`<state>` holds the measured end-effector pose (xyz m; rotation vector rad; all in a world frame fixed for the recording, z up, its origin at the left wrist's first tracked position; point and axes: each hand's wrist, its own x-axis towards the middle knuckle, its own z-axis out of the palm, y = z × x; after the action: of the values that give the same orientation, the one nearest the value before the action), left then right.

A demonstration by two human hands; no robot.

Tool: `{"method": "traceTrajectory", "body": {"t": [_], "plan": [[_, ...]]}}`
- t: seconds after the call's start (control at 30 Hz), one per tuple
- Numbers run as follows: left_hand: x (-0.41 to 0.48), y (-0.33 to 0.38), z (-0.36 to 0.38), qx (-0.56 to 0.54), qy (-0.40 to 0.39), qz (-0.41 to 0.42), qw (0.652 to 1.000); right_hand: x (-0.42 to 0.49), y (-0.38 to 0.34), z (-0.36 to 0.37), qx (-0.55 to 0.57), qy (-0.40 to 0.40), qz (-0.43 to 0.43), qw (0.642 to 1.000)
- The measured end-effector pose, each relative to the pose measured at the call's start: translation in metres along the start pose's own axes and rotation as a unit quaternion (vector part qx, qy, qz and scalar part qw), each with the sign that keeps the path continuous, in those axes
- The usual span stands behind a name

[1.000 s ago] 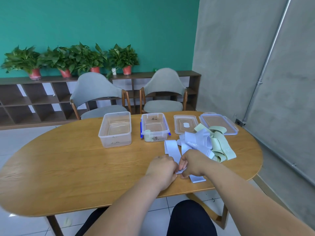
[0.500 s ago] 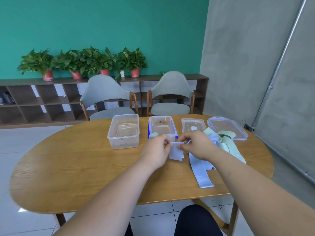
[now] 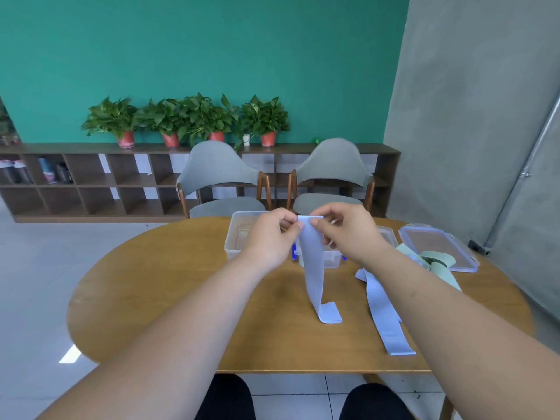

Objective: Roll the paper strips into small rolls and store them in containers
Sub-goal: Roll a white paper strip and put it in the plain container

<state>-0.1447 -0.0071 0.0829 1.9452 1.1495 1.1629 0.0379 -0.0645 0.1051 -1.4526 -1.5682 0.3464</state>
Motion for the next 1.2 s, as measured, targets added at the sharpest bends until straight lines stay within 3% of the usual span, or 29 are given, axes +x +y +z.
{"method": "traceTrajectory", "body": {"t": [0.23, 0.37, 0.53, 0.73, 0.9, 1.07, 1.2], "plan": [[0.006, 0.005, -0.05, -0.04, 0.035, 0.011, 0.999, 0.015, -0.04, 0.023, 0.085, -0.003, -0.021, 0.996], [0.002, 0.016, -0.081, -0.078, 0.042, 0.001, 0.996, 0.023, -0.065, 0.039, 0.195, -0.025, 0.004, 0.98], [-0.006, 0.013, -0.121, -0.118, 0.054, -0.016, 0.991, 0.032, -0.09, 0.066, 0.244, -0.065, 0.017, 0.967], [-0.011, -0.023, -0.161, -0.111, 0.093, -0.051, 0.988, 0.044, -0.108, 0.118, 0.268, -0.108, 0.028, 0.957], [-0.001, -0.059, -0.189, -0.098, 0.103, -0.068, 0.987, 0.069, -0.111, 0.165, 0.219, -0.133, 0.003, 0.967], [0.025, -0.059, -0.212, -0.014, 0.166, 0.017, 0.986, 0.099, -0.128, 0.186, 0.162, -0.069, -0.096, 0.98], [0.012, -0.07, -0.208, 0.049, 0.195, 0.104, 0.974, 0.088, -0.127, 0.201, 0.16, -0.033, -0.108, 0.981]]}}
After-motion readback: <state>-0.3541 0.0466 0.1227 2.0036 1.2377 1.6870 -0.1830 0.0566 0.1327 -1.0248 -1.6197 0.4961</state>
